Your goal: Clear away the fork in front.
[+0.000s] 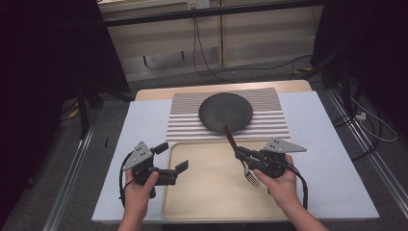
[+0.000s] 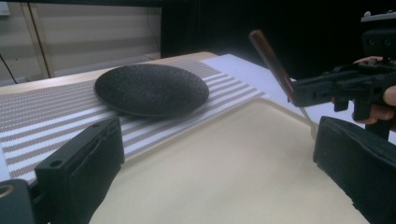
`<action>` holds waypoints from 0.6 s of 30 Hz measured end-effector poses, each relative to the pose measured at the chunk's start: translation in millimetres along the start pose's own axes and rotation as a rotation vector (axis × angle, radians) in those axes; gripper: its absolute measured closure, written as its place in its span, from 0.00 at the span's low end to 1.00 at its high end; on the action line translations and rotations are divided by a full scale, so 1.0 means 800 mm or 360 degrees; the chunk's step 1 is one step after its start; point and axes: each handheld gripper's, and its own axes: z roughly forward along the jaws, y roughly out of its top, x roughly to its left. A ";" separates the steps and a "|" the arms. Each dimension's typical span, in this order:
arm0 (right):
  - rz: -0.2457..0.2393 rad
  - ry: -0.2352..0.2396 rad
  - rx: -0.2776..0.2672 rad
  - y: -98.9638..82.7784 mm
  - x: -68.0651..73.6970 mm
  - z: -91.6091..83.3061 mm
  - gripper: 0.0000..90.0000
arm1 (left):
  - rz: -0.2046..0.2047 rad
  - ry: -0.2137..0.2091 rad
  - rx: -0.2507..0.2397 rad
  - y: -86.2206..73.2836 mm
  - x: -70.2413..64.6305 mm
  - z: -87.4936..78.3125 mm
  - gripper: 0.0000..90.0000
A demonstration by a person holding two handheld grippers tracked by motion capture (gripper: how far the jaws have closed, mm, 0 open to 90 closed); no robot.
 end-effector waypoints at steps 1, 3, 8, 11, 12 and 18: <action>-0.0004 -0.0002 -0.0002 -0.001 0.001 0.001 0.87 | 0.0003 -0.0003 -0.0001 0.001 -0.001 0.002 0.02; 0.0001 0.0010 0.0006 -0.001 0.002 0.003 0.87 | -0.0005 -0.0010 0.0009 0.004 -0.002 0.006 0.02; -0.0013 0.0019 0.0004 -0.001 0.006 0.005 0.87 | -0.0014 -0.0015 0.0014 0.009 -0.004 0.016 0.02; -0.0015 0.0016 -0.0005 -0.001 0.007 0.006 0.87 | -0.0011 -0.0017 0.0024 0.011 -0.006 0.021 0.02; -0.0014 0.0018 -0.0010 -0.001 0.007 0.006 0.87 | -0.0019 -0.0023 0.0022 0.011 -0.007 0.024 0.02; -0.0030 0.0026 -0.0014 -0.002 0.013 0.009 0.87 | -0.0022 -0.0021 0.0048 0.013 -0.013 0.037 0.03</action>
